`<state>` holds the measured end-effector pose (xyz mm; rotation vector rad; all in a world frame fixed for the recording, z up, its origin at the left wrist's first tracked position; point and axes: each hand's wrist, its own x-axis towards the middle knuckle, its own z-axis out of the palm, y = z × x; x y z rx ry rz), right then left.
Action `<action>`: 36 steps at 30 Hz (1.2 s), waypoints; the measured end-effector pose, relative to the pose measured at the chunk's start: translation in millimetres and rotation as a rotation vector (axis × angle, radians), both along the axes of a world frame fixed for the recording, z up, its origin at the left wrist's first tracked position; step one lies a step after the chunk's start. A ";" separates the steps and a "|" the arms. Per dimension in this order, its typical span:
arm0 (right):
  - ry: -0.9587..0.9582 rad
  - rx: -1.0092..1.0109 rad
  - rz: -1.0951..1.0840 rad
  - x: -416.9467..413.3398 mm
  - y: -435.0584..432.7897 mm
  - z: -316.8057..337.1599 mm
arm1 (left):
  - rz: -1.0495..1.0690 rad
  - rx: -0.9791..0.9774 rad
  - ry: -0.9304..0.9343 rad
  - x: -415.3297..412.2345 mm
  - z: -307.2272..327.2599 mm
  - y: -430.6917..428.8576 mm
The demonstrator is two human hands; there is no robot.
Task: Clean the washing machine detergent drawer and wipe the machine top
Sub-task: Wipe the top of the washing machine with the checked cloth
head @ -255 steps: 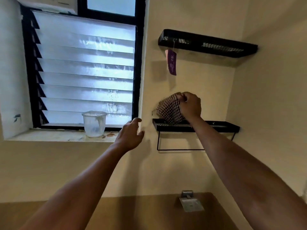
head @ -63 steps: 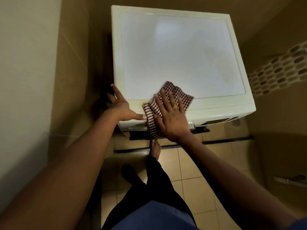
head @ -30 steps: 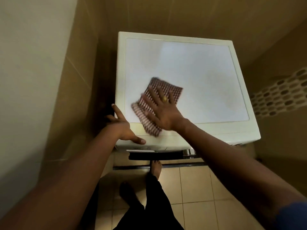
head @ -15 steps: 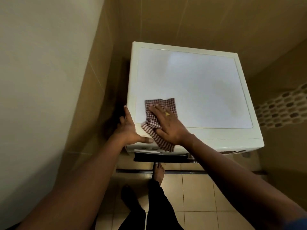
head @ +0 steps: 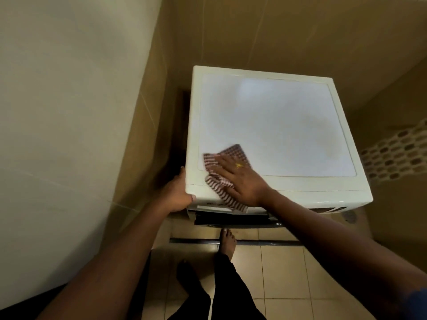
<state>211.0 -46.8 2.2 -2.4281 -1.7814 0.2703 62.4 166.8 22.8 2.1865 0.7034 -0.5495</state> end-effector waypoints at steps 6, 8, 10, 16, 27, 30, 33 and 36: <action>-0.006 -0.070 -0.559 -9.4 47.9 1.2 | 0.239 0.047 -0.072 20.7 3.8 -30.7; -0.007 -0.084 -0.350 -33.0 43.4 0.4 | 0.226 0.066 -0.085 25.5 3.6 -34.9; -0.013 -0.041 -0.229 -41.9 -1.9 3.4 | 0.164 0.110 -0.098 29.4 -0.4 -36.8; -0.005 -0.058 -0.888 11.2 -86.5 -0.9 | -0.040 0.355 -0.304 51.0 3.3 -58.9; -0.012 -0.104 -0.791 22.0 -137.5 0.4 | -0.379 0.452 -0.457 76.7 -5.0 -104.0; 0.033 -0.102 -0.930 43.8 -92.2 0.8 | -0.392 0.469 -0.448 85.0 -7.6 -109.2; 0.001 -0.103 -0.612 17.8 -85.7 1.0 | -0.419 0.456 -0.468 98.3 -6.7 -118.6; -0.036 -0.117 -0.537 8.0 -159.7 5.8 | -0.474 0.453 -0.491 110.8 -7.0 -131.1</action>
